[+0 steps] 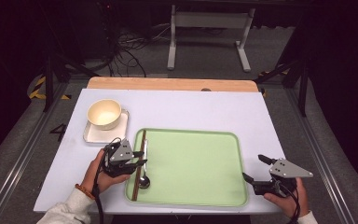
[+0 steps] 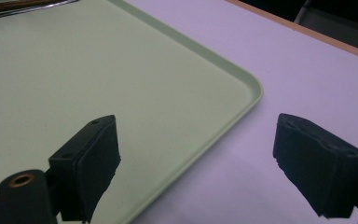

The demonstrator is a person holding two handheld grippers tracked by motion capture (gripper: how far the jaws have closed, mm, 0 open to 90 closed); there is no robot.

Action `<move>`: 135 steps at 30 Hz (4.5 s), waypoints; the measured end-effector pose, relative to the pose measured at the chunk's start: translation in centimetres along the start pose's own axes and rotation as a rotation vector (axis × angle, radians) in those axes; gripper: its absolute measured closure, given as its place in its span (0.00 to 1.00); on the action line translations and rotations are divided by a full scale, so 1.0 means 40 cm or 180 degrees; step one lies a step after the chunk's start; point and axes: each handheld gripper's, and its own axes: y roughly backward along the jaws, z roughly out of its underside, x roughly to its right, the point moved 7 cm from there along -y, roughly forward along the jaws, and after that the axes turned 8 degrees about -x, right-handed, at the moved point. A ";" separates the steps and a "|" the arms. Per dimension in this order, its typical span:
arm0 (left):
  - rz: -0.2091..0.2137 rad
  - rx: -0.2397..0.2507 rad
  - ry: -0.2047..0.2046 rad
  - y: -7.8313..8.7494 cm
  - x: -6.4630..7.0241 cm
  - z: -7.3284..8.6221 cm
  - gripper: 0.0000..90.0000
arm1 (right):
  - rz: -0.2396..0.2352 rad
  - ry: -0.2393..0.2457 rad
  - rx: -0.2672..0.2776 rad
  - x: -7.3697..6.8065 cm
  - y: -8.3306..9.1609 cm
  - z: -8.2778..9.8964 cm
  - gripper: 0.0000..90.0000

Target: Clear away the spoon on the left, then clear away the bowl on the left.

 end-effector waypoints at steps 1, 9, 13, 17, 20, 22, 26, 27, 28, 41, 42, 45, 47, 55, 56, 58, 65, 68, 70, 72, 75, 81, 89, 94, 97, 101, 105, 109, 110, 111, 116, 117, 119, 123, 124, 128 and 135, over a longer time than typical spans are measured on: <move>-0.0063 0.0000 -0.0005 0.004 -0.006 0.001 0.69 | -0.0003 0.0007 0.0004 -0.001 0.001 -0.001 0.16; -0.0305 0.0068 0.0077 0.040 -0.042 0.005 0.39 | -0.0003 -0.0033 -0.0019 0.003 0.000 0.005 0.16; -0.0435 0.0200 0.0229 0.067 -0.067 0.009 0.28 | -0.0009 -0.0034 -0.0031 0.004 -0.002 0.007 0.16; -0.0538 0.0254 0.0336 0.085 -0.091 0.016 0.19 | -0.0013 -0.0056 -0.0028 0.006 -0.002 0.008 0.16; -0.0637 0.0285 0.0401 0.100 -0.120 0.026 0.17 | -0.0001 -0.0045 -0.0027 0.004 -0.002 0.009 0.16; -0.0655 0.0293 0.0434 0.102 -0.128 0.030 0.17 | 0.0006 -0.0030 -0.0025 0.002 -0.001 0.007 0.16; -0.0687 0.0265 0.0483 0.106 -0.150 0.041 0.18 | -0.0009 0.0001 -0.0018 -0.007 0.001 0.006 0.16; -0.0683 0.0256 0.0468 0.108 -0.155 0.041 0.18 | -0.0008 0.0005 -0.0021 -0.008 0.001 0.007 0.16; -0.0725 0.0251 0.0473 0.111 -0.163 0.041 0.18 | -0.0014 -0.0001 -0.0028 -0.008 0.001 0.009 0.16; -0.0882 0.0293 0.0788 0.140 -0.272 0.067 0.21 | -0.0015 -0.0029 -0.0047 -0.009 0.004 0.015 0.16; -0.0886 0.0295 0.0797 0.140 -0.278 0.070 0.21 | -0.0019 -0.0027 -0.0052 -0.008 0.003 0.016 0.16; -0.0871 0.0252 0.0852 0.136 -0.301 0.080 0.21 | -0.0025 -0.0026 -0.0067 -0.008 0.001 0.018 0.16; -0.0847 0.0245 0.0893 0.134 -0.313 0.083 0.20 | -0.0023 -0.0033 -0.0069 -0.007 0.000 0.019 0.16; -0.0857 -0.0144 0.0840 0.091 -0.350 0.101 0.26 | -0.0032 -0.0034 -0.0091 -0.009 -0.003 0.021 0.16; -0.0852 -0.0180 0.0869 0.082 -0.354 0.105 0.26 | -0.0031 -0.0028 -0.0094 -0.008 -0.004 0.022 0.16; -0.0826 -0.0284 0.0873 0.066 -0.361 0.112 0.28 | -0.0032 -0.0035 -0.0094 -0.008 -0.003 0.022 0.16; -0.0833 -0.0564 0.0825 0.016 -0.380 0.127 0.33 | -0.0039 -0.0024 -0.0113 -0.008 -0.007 0.025 0.16; -0.0846 -0.0647 0.0800 -0.004 -0.385 0.131 0.35 | -0.0042 -0.0027 -0.0115 -0.008 -0.007 0.026 0.16; -0.0869 -0.0702 0.0780 -0.013 -0.388 0.134 0.38 | -0.0045 -0.0030 -0.0117 -0.009 -0.008 0.026 0.16; -0.0884 -0.0712 0.0737 -0.019 -0.389 0.132 0.43 | -0.0047 -0.0028 -0.0123 -0.009 -0.009 0.027 0.16; -0.0962 -0.0756 0.0647 -0.020 -0.390 0.127 0.56 | -0.0044 -0.0021 -0.0139 -0.009 -0.011 0.029 0.16; -0.0940 -0.0810 0.0550 -0.021 -0.376 0.117 0.82 | -0.0047 -0.0017 -0.0155 -0.010 -0.013 0.031 0.16; -0.0955 -0.0805 0.0559 -0.020 -0.368 0.112 0.92 | -0.0041 -0.0017 -0.0161 -0.008 -0.013 0.033 0.16; -0.1003 -0.0739 0.0621 -0.009 -0.369 0.110 0.92 | -0.0028 -0.0006 -0.0163 -0.006 -0.012 0.033 0.16; -0.0953 -0.0632 0.0660 0.003 -0.364 0.106 0.92 | -0.0019 -0.0006 -0.0150 -0.004 -0.010 0.032 0.16; -0.0939 -0.0647 0.0620 0.006 -0.356 0.100 0.92 | -0.0018 -0.0010 -0.0140 -0.004 -0.008 0.031 0.16; -0.0933 -0.0553 0.0577 0.015 -0.343 0.081 0.92 | -0.0016 0.0004 -0.0142 -0.005 -0.009 0.030 0.16; -0.0943 -0.0515 0.0457 0.026 -0.324 0.058 0.92 | -0.0013 -0.0004 -0.0139 -0.004 -0.008 0.030 0.16; -0.0949 -0.0498 0.0440 0.028 -0.318 0.052 0.92 | -0.0013 -0.0004 -0.0138 -0.004 -0.008 0.030 0.16; -0.0949 -0.0476 0.0394 0.031 -0.310 0.043 0.92 | -0.0012 -0.0002 -0.0139 -0.004 -0.008 0.030 0.16; -0.0899 -0.0336 0.0182 0.039 -0.270 0.000 0.92 | -0.0012 0.0010 -0.0132 -0.005 -0.008 0.028 0.16; -0.0871 -0.0281 0.0163 0.039 -0.262 -0.010 0.92 | -0.0013 0.0011 -0.0132 -0.005 -0.008 0.028 0.16; -0.0797 -0.0206 0.0115 0.040 -0.243 -0.032 0.92 | -0.0013 0.0009 -0.0133 -0.005 -0.008 0.028 0.16; -0.0685 -0.0115 -0.0051 0.034 -0.200 -0.075 0.92 | -0.0013 0.0010 -0.0132 -0.005 -0.008 0.028 0.16; -0.0641 -0.0104 -0.0105 0.030 -0.188 -0.084 0.92 | -0.0015 0.0010 -0.0132 -0.005 -0.008 0.028 0.16; -0.0551 -0.0143 -0.0338 0.012 -0.141 -0.116 0.92 | -0.0014 0.0012 -0.0131 -0.004 -0.007 0.029 0.16; -0.0387 -0.0130 -0.0516 -0.019 -0.089 -0.145 0.92 | -0.0023 -0.0003 -0.0130 -0.004 -0.008 0.030 0.16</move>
